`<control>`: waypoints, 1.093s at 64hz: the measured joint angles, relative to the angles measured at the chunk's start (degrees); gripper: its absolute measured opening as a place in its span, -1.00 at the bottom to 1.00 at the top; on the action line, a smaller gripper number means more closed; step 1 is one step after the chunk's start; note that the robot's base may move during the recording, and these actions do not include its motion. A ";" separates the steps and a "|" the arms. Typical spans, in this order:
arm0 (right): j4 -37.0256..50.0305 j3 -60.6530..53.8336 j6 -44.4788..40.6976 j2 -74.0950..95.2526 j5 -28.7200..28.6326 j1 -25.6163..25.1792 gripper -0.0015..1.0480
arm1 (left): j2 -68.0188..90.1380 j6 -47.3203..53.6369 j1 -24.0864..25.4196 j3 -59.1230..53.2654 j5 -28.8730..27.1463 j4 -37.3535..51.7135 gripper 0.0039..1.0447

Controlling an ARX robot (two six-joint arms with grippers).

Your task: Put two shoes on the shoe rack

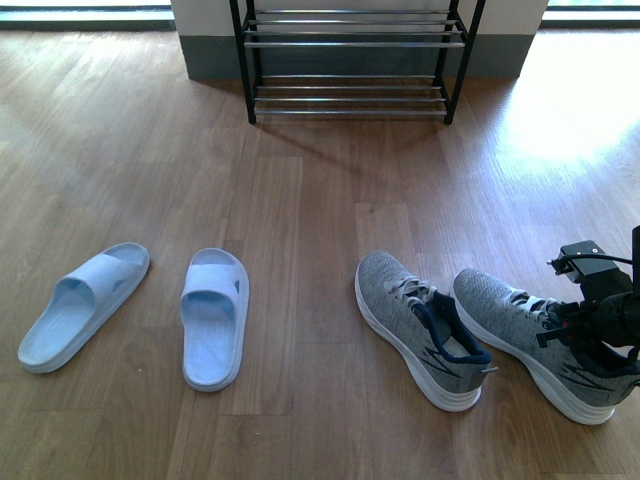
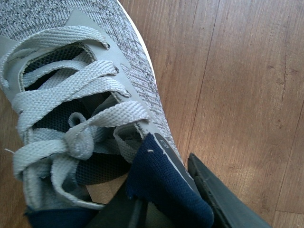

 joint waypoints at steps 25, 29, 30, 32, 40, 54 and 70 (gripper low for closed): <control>15.21 -16.85 6.73 -12.20 -3.89 2.64 -0.97 | 0.00 0.00 0.00 0.00 0.02 0.00 0.83; 19.56 -24.55 9.94 -20.26 -5.49 3.26 -0.97 | 0.00 0.00 0.00 0.00 0.00 0.00 0.83; 20.22 -26.27 10.82 -22.27 -5.84 3.32 -0.97 | 0.00 0.00 0.00 0.00 0.00 0.00 0.83; 21.07 -29.27 12.74 -25.94 -6.47 3.34 -0.97 | 0.00 0.00 0.00 0.00 0.00 0.00 0.83; 20.94 -44.11 20.46 -47.41 -8.37 3.08 -0.97 | 0.00 0.00 0.00 0.00 0.00 0.00 0.83; 7.32 -55.06 26.84 -79.95 -14.38 0.85 -0.97 | 0.00 0.00 0.00 0.00 0.00 0.00 0.83; -13.86 -59.14 32.04 -115.38 -26.36 -5.88 -0.97 | 0.00 0.00 0.00 0.00 0.00 0.00 0.83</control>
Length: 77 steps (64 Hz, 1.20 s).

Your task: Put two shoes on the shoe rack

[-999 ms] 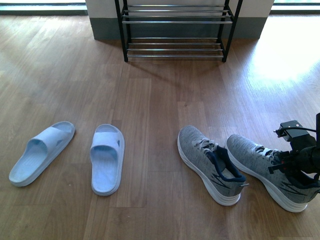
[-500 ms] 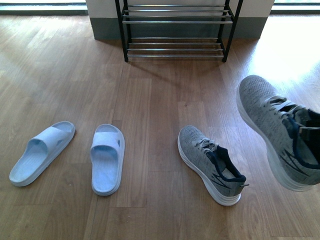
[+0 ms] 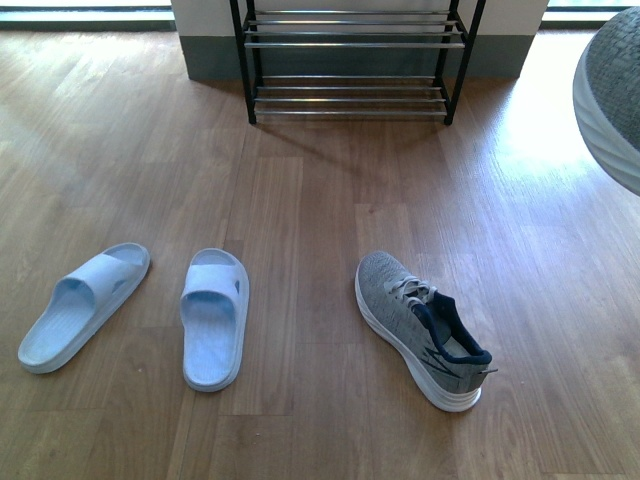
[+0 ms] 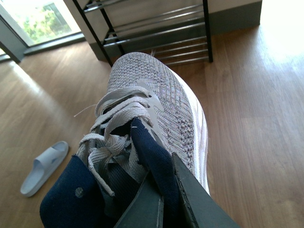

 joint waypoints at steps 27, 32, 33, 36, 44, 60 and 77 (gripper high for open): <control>-0.59 -1.38 1.07 -3.74 -0.63 -1.84 -0.97 | 0.00 0.00 0.00 0.00 0.00 0.00 0.83; -0.59 -1.38 1.07 -3.82 -1.14 -1.81 -0.97 | 0.00 0.00 0.00 0.00 -0.17 0.00 0.83; -0.59 -1.38 1.07 -3.82 -1.31 -1.79 -0.97 | 0.00 0.00 0.00 0.00 -0.17 0.00 0.83; -0.59 -1.40 1.07 -3.87 -1.33 -1.77 -0.97 | 0.00 0.00 0.00 0.00 -0.17 0.00 0.83; -0.59 -1.42 1.25 -3.91 -1.33 -1.77 -0.97 | 0.00 0.00 0.00 0.00 -0.15 0.00 0.83; -0.59 -1.53 1.31 -3.91 -0.44 -1.84 -0.97 | 0.00 0.02 0.00 0.00 -0.09 0.00 0.83; -0.59 -1.53 1.64 -3.89 -0.26 -1.92 -0.97 | 3.52 -3.69 -3.50 2.29 -11.58 -5.86 0.83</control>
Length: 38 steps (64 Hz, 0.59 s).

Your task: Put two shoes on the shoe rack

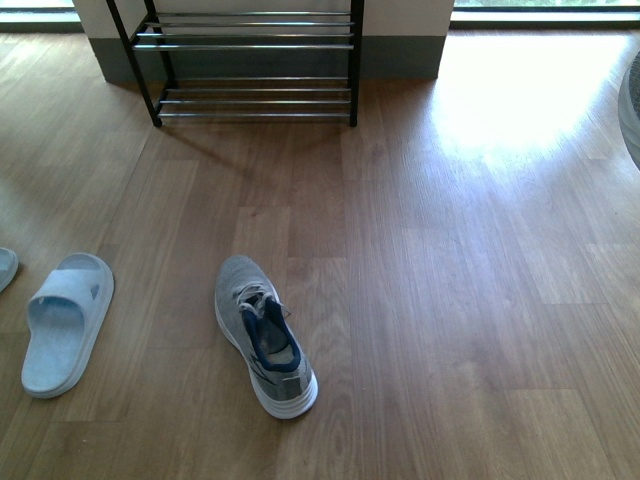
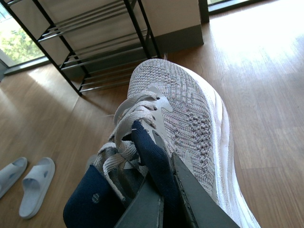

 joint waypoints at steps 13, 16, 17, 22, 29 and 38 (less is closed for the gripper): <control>0.00 -0.02 0.02 0.02 -0.35 0.04 -0.97 | 43.82 -16.74 -10.95 10.99 -26.51 12.44 0.83; 0.00 -0.02 0.04 0.02 -0.37 0.04 -0.97 | 54.95 -18.40 -11.37 14.10 -23.39 19.06 0.83; 0.00 -0.02 0.04 0.02 -0.39 0.07 -0.97 | 57.29 -18.88 -11.50 14.82 -22.60 20.35 0.83; 0.00 -0.02 0.04 0.02 -0.79 0.09 -0.97 | 75.10 -20.68 -12.57 21.29 -17.92 27.96 0.83; 0.00 -0.02 0.04 0.02 -0.70 0.07 -0.97 | 97.55 -22.43 -14.51 30.67 -13.16 30.93 0.83; 0.00 -0.02 0.04 0.02 -0.33 0.07 -0.97 | 119.23 -26.64 -17.11 42.18 -5.51 33.33 0.83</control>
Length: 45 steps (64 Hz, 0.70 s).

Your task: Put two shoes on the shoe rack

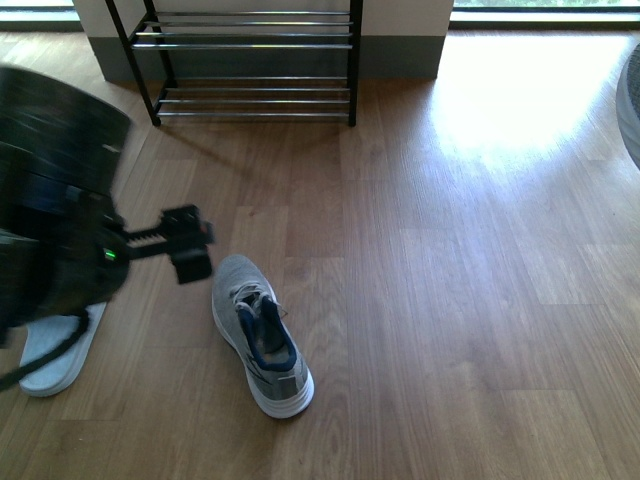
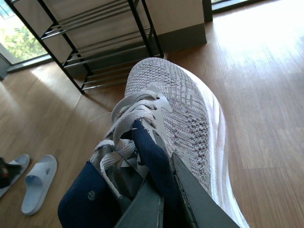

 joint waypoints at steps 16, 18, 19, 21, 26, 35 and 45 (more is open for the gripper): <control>0.00 0.00 0.00 0.00 -0.09 0.00 -0.97 | 25.35 -7.02 -1.92 17.14 9.66 2.67 0.83; 0.00 0.00 0.00 0.00 -0.09 0.00 -0.97 | 26.95 -7.26 -1.92 18.51 9.99 2.29 0.83; 0.00 0.00 0.00 0.00 -0.09 0.00 -0.97 | 27.98 -7.50 -1.92 19.37 10.27 2.12 0.83; 0.00 0.00 0.00 0.00 -0.07 0.00 -0.97 | 29.88 -7.76 -1.90 20.98 10.78 2.08 0.83; 0.00 0.00 0.00 0.00 -0.02 0.00 -0.97 | 33.77 -8.37 -1.66 24.76 11.72 1.33 0.83; 0.00 0.00 0.00 0.00 -0.02 0.00 -0.97 | 37.38 -8.98 -0.96 28.85 13.33 0.22 0.83; 0.00 0.00 0.00 0.00 -0.07 0.00 -0.97 | 39.58 -9.03 -0.31 32.30 13.68 -1.97 0.72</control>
